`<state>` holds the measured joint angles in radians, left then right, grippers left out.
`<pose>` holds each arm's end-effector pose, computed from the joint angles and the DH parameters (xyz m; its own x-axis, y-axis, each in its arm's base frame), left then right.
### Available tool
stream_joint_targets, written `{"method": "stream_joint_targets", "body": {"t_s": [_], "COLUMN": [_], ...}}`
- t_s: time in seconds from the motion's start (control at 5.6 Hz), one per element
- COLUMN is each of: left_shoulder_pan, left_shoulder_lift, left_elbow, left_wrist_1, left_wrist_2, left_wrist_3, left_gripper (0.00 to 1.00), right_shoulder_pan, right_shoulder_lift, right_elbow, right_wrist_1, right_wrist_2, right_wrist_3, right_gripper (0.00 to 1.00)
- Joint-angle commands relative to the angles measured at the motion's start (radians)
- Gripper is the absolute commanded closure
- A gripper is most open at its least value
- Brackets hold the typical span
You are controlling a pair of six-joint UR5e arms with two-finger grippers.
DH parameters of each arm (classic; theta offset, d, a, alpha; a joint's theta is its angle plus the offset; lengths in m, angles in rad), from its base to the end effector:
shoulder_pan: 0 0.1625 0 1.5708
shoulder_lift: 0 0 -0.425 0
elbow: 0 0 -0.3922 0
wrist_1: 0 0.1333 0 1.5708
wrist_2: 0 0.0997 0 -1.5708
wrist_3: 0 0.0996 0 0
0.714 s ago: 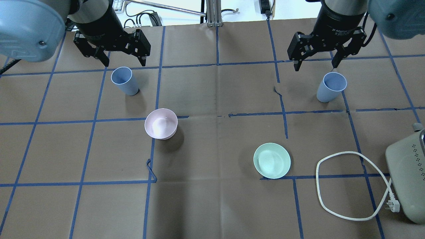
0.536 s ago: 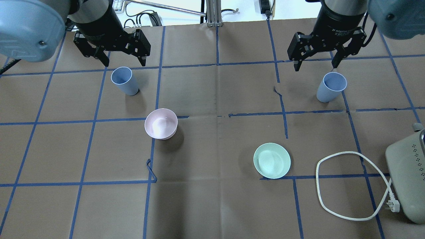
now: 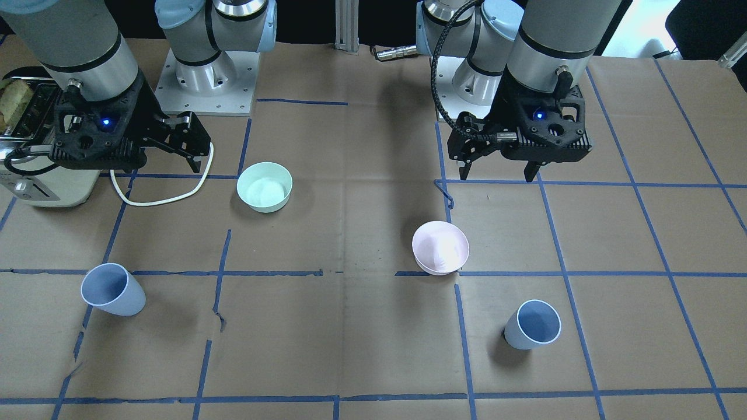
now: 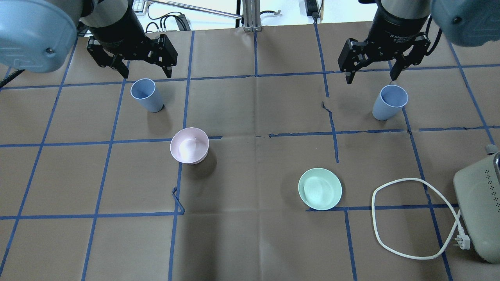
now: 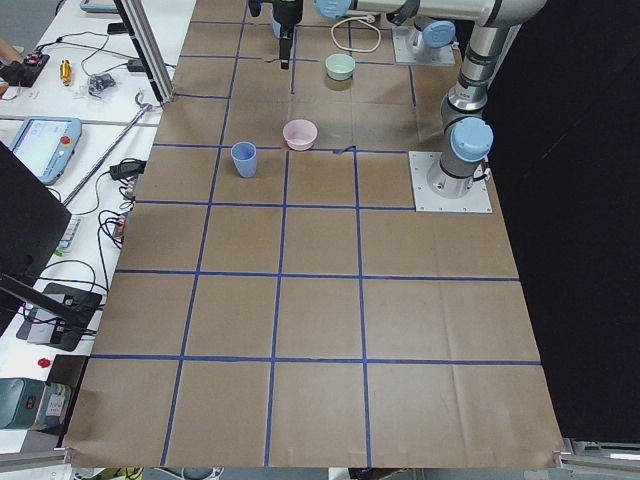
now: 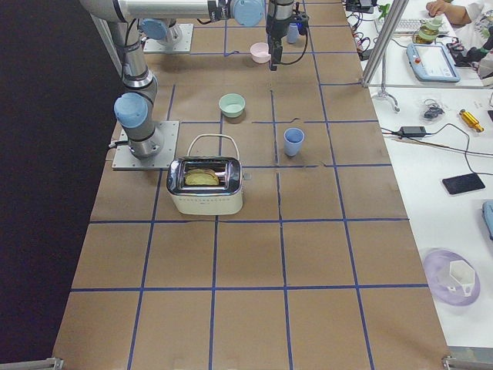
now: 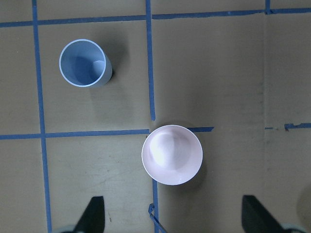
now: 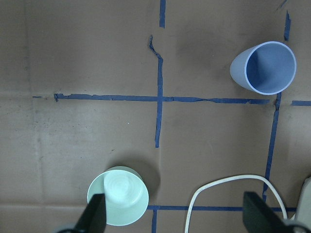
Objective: Stack blue cups with both arms
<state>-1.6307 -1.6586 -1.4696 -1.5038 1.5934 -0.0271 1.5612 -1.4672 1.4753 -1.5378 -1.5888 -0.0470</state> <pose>-0.1630 -0.5280 0.4999 -0.9993 0.0311 -0.0203 0.0326 0.9962 -0.0809 0.1264 -0.5329 0.4784 -0.9991 -0.0381 0.0160 -0.0374 0.9984 0.0419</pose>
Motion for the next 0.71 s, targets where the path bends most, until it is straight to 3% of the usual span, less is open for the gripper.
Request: {"method": "stream_joint_targets", "body": {"t_s": [0.0,0.54], "left_shoulder_pan": [0.003,0.028], "left_shoulder_lift": [-0.001,-0.036], "left_elbow": [-0.009,-0.009], "left_wrist_1": [-0.004,0.014], "left_wrist_2": [0.006,-0.003], "left_wrist_3": [0.012,0.016], "left_gripper": [0.01,0.01], "right_shoulder_pan": [-0.091,-0.286], "right_shoulder_lift": [0.060,0.169], "right_elbow": [-0.015,-0.012], "right_wrist_1": [-0.048,-0.226], "right_wrist_2": [0.000,0.006], "right_wrist_3": [-0.058,-0.382], "right_gripper": [0.00,0.00]}}
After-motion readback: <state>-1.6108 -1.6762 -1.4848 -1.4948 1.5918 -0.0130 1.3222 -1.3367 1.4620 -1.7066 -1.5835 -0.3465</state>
